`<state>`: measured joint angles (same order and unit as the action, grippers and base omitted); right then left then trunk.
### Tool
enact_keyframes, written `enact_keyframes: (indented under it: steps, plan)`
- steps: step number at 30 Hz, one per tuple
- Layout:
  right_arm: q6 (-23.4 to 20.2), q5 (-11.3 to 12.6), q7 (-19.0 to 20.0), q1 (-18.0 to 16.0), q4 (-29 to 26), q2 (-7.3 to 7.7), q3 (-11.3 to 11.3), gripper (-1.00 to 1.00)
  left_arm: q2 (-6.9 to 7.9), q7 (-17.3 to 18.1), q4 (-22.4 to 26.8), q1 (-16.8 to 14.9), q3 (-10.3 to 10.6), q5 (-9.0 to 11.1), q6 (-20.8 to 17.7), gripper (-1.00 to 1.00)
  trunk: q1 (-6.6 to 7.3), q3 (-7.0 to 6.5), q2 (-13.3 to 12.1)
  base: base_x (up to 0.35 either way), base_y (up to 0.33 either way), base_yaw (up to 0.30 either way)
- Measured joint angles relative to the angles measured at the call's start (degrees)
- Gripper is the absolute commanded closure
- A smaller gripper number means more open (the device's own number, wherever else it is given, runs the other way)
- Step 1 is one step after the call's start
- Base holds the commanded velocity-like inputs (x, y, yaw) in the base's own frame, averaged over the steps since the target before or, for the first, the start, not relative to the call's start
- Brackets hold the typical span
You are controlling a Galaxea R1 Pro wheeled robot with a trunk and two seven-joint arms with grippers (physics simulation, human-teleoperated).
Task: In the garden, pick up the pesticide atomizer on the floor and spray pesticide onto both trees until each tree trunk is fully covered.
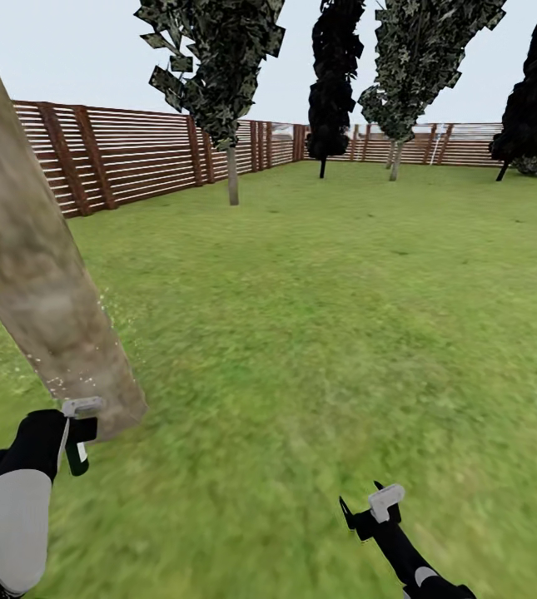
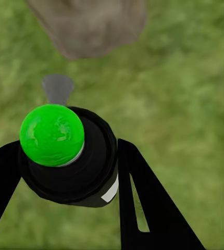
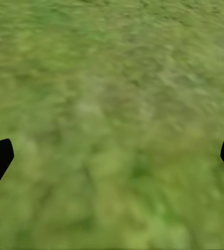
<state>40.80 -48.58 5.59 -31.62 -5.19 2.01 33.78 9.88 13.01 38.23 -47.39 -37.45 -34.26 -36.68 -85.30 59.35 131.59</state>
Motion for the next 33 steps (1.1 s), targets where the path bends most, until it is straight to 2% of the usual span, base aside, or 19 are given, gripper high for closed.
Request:
enact_keyframes:
  steps: [16, 24, 33]
  plan:
    - [0.0, 0.0, 0.0, 0.0, 0.1, 0.00, -0.1, -1.00, 0.02, -0.3, -0.1, 0.0, 0.0, 0.0, 0.0, 1.00, 0.00, 0.00, 0.0, 0.160, -0.242, 0.274]
    - [0.0, 0.0, 0.0, 0.0, 0.1, 0.00, -0.1, -1.00, 0.01, -0.3, -0.1, 0.0, 0.1, 0.1, 0.0, 1.00, 0.01, 0.00, 0.0, 0.193, -0.231, 0.052]
    - [0.0, 0.0, 0.0, 0.0, 0.1, 0.00, -0.1, -1.00, 0.02, -0.3, -0.1, 0.0, 0.1, 0.1, 0.0, 1.00, 0.01, 0.00, 0.0, 0.202, -0.224, 0.246]
